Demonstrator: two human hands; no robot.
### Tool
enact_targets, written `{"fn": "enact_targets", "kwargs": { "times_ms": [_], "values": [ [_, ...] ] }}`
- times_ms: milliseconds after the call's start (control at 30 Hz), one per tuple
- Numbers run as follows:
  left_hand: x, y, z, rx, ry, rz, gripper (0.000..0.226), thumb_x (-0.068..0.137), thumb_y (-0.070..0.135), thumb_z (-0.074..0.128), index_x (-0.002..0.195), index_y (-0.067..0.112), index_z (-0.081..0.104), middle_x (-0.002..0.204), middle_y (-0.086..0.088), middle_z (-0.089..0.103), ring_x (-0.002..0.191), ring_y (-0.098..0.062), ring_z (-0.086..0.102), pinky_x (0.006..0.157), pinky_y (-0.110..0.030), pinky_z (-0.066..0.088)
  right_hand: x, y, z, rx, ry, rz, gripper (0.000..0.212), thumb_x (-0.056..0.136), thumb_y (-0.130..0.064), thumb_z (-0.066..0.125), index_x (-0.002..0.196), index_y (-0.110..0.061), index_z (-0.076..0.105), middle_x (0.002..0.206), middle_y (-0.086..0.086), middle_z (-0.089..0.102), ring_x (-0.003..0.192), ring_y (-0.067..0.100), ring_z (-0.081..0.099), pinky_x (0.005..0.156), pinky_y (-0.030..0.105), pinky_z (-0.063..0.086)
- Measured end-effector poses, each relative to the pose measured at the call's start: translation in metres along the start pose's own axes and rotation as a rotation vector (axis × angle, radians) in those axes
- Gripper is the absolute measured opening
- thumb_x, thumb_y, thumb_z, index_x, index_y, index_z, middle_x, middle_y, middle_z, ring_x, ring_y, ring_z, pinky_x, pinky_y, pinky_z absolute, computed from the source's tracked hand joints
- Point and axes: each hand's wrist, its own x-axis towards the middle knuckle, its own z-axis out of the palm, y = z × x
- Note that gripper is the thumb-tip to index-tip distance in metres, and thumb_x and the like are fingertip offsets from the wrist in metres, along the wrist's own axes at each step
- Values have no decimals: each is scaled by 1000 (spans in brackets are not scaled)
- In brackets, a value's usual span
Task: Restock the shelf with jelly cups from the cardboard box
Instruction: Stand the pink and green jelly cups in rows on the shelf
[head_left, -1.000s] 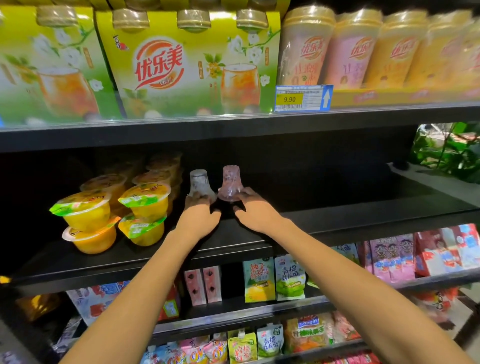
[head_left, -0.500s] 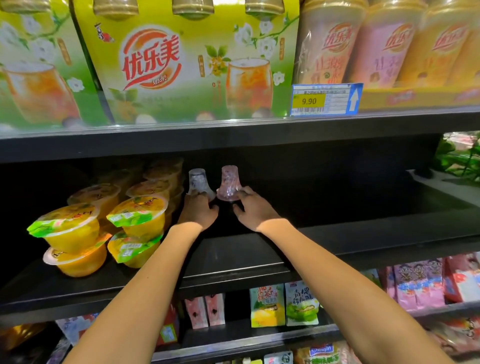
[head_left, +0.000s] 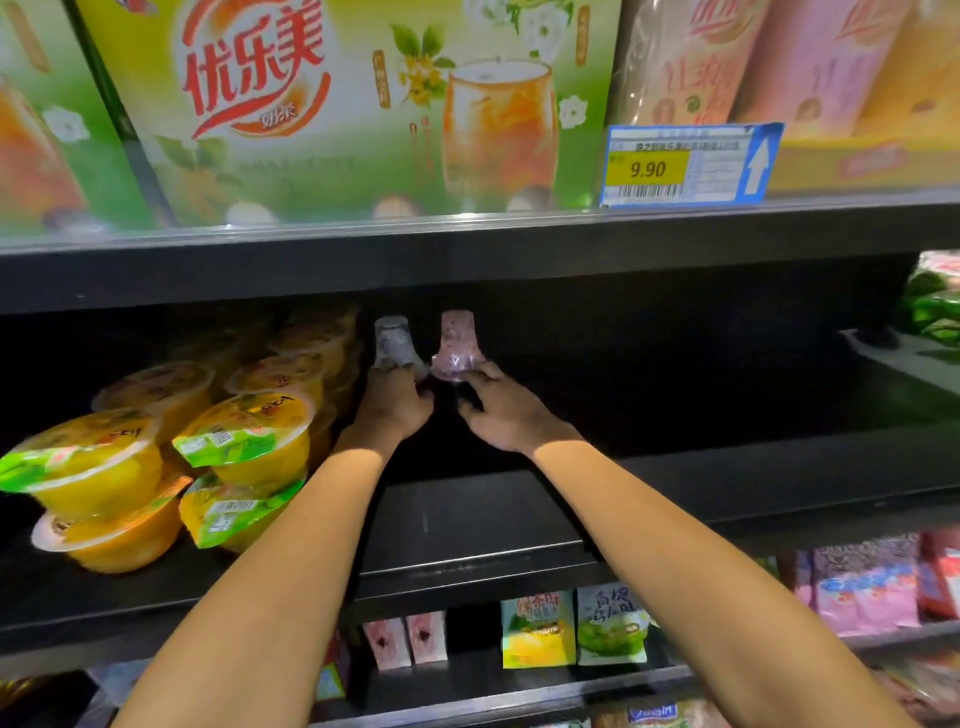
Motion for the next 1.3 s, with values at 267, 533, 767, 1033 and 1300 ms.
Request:
{"fn": "enact_targets", "kwargs": {
  "times_ms": [267, 533, 767, 1033, 1300],
  "values": [
    [7, 0, 9, 37, -15, 4, 36, 91, 26, 56, 126, 23, 59, 134, -7, 52, 125, -24, 48, 107, -41, 42, 1, 1, -2, -29, -39, 19, 54, 100, -37, 46, 151, -26, 32, 162, -3, 17, 142, 23, 33, 111, 38, 33],
    [-6, 8, 3, 69, -52, -15, 40, 91, 27, 57, 130, 18, 55, 128, -6, 53, 115, -22, 54, 97, -39, 48, 3, -1, 0, -36, -41, 32, 56, 99, -37, 46, 152, -26, 31, 161, -2, 20, 143, 22, 32, 111, 37, 32],
    [-50, 22, -17, 144, -70, 53, 39, 94, 28, 53, 131, 14, 53, 134, -8, 53, 119, -24, 53, 98, -36, 47, -1, -4, -2, -14, -18, 31, 55, 98, -34, 48, 150, -24, 34, 160, 1, 27, 142, 25, 34, 113, 38, 31],
    [-119, 23, -59, 273, -191, 75, 45, 96, 34, 48, 133, 9, 50, 139, -14, 48, 126, -31, 47, 103, -35, 39, -15, -16, -10, -61, 78, 51, 40, 93, -35, 49, 133, -29, 53, 136, 4, 56, 117, 28, 58, 96, 42, 49],
    [-166, 45, -77, 297, -111, 107, 41, 96, 33, 42, 129, 11, 52, 129, -13, 56, 117, -32, 53, 95, -41, 43, -75, -26, -21, -174, 19, 92, 52, 98, -36, 46, 148, -23, 40, 149, 7, 46, 130, 31, 48, 106, 40, 41]
  ]
}}
